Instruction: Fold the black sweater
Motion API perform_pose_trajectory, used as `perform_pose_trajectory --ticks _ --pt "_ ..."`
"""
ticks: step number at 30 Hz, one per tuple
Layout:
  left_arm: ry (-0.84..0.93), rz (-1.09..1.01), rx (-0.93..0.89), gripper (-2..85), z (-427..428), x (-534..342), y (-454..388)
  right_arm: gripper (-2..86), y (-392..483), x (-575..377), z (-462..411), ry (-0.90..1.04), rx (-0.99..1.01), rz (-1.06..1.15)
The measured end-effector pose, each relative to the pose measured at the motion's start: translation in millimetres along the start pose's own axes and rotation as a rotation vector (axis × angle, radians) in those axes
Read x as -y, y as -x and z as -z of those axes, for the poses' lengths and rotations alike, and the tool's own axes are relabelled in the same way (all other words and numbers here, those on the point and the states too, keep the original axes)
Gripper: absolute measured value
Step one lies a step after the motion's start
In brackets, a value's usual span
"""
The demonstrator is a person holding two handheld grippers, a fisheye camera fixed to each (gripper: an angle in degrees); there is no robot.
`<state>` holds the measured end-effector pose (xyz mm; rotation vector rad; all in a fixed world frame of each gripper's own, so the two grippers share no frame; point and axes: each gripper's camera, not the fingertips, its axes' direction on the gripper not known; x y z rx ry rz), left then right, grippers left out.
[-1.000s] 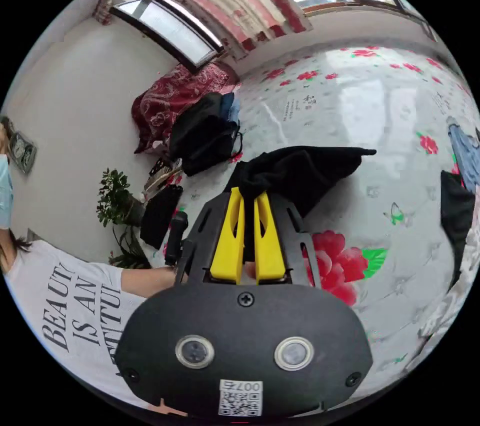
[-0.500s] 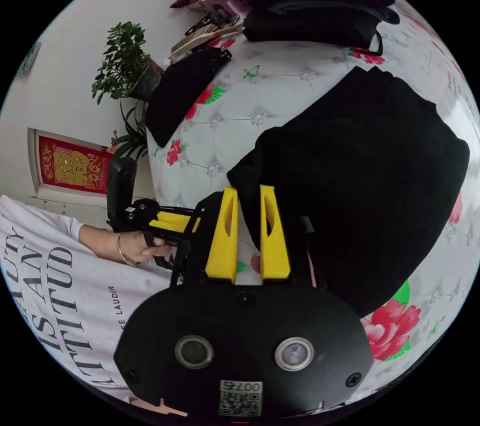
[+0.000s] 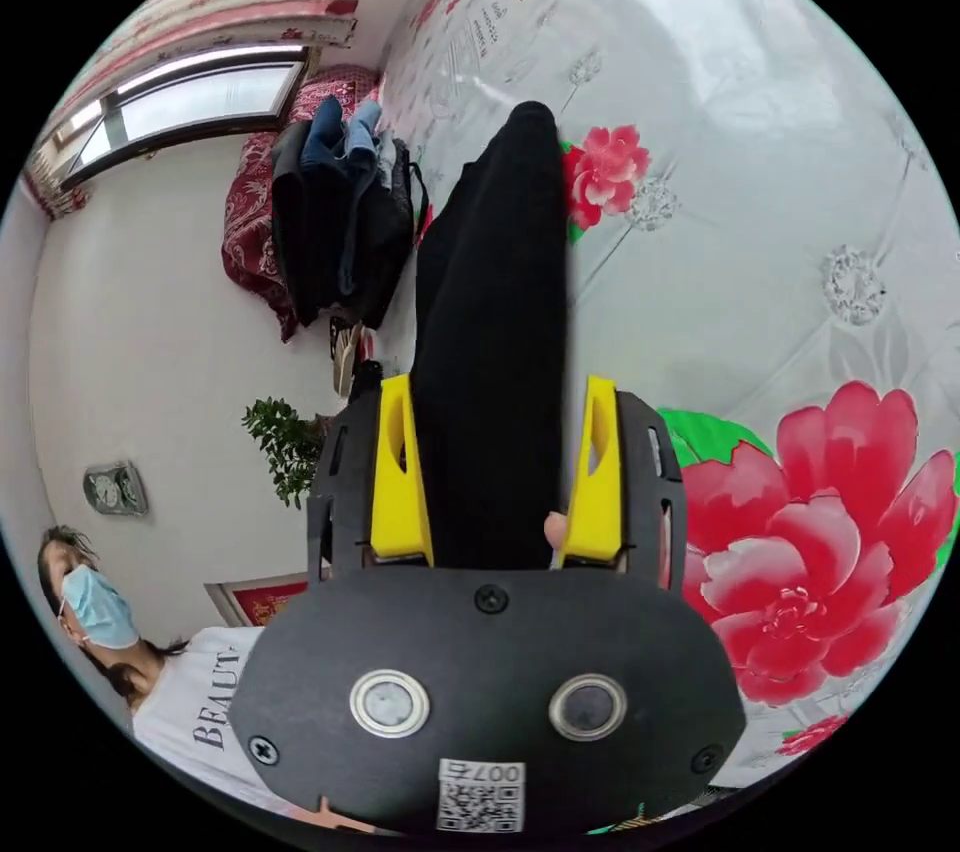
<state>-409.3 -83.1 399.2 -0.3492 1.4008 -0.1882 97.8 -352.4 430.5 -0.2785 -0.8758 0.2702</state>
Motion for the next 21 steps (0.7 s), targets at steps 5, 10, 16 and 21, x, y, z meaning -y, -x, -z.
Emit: perform_pose_trajectory --ticks 5,10,16,21 --pt "-0.003 -0.124 0.056 5.4 29.9 -8.4 -31.4 11.7 3.3 -11.1 -2.6 -0.017 0.065 0.029" --pt "-0.104 -0.124 -0.013 5.0 98.3 -22.7 -43.2 8.8 38.3 -34.6 -19.6 -0.030 0.201 0.060" --pt "-0.335 -0.309 0.036 4.8 225.5 -9.3 -99.4 6.9 170.3 -20.0 -80.1 -0.039 0.342 0.259" --pt "-0.547 -0.447 0.072 4.9 336.7 -36.2 -128.6 7.0 307.4 -47.4 -158.2 -0.019 0.454 0.527"
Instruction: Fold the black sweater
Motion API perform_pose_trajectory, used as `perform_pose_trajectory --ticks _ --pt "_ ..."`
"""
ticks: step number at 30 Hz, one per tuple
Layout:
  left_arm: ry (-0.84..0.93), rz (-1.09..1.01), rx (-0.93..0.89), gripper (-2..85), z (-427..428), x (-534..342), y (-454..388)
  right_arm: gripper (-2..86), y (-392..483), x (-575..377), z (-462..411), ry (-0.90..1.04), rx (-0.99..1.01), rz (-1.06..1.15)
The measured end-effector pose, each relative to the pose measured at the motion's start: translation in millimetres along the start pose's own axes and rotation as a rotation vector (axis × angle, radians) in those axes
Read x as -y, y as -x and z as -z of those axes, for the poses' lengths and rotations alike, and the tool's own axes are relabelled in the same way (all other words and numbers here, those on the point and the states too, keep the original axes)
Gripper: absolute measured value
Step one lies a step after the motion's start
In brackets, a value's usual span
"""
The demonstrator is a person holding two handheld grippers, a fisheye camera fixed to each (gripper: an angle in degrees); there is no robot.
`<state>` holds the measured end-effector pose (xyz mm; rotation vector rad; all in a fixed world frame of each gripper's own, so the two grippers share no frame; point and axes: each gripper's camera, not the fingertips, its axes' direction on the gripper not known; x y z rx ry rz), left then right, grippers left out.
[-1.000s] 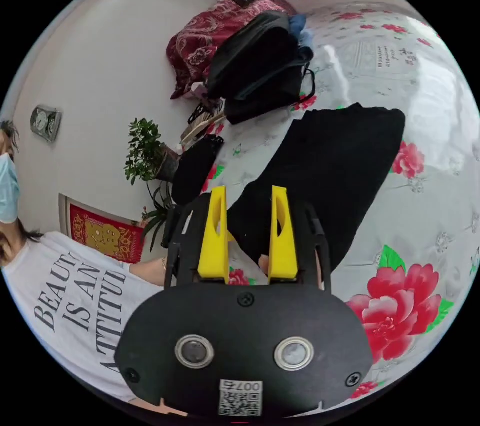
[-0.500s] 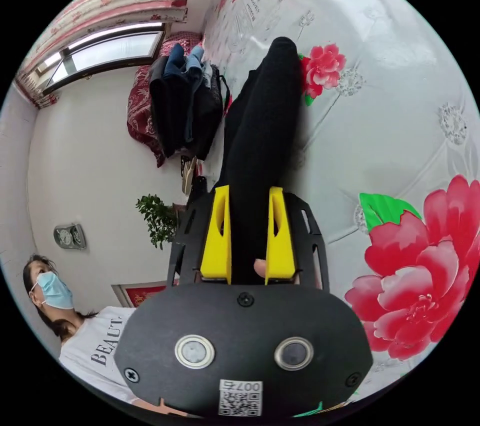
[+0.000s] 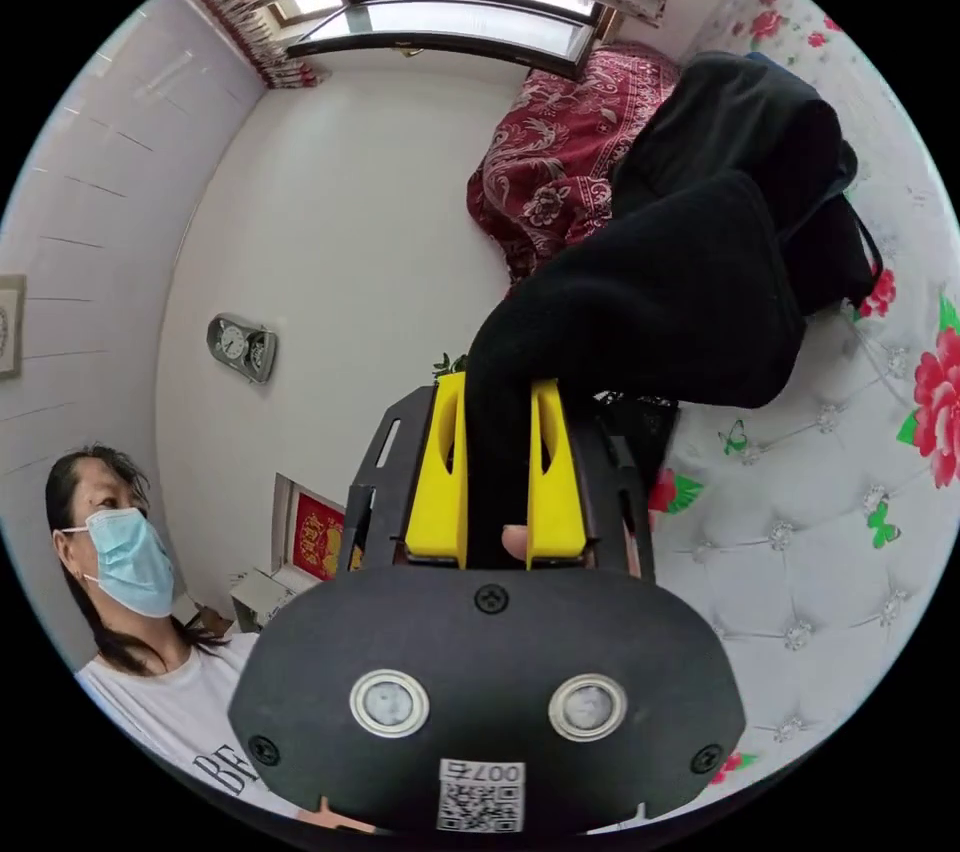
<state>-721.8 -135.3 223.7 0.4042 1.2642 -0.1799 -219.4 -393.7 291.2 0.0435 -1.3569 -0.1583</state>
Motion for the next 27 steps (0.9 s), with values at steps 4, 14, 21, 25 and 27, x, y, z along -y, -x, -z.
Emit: perform_pose_trajectory --ticks 4,14,21,25,27 --pt "-0.049 0.065 0.185 5.2 73.5 -16.2 30.5 7.4 2.7 -29.9 -101.4 0.067 -0.013 -0.016" --pt "0.221 0.424 0.785 8.3 80.1 -267.2 101.8 5.6 -138.2 -216.7 -154.4 0.671 -0.599 -0.111" --pt "0.549 -0.042 0.725 6.7 -64.4 -311.8 4.3 4.3 -110.7 -301.0 -1.0 0.851 -1.255 0.039" --pt "0.686 -0.361 0.592 6.5 -161.2 -317.2 -52.8 3.5 -120.3 -344.5 21.6 0.941 -1.367 -0.038" --pt "0.738 -0.443 0.570 6.5 -196.9 -323.4 -71.6 2.9 -114.9 -355.7 31.1 0.746 -1.325 -0.070"
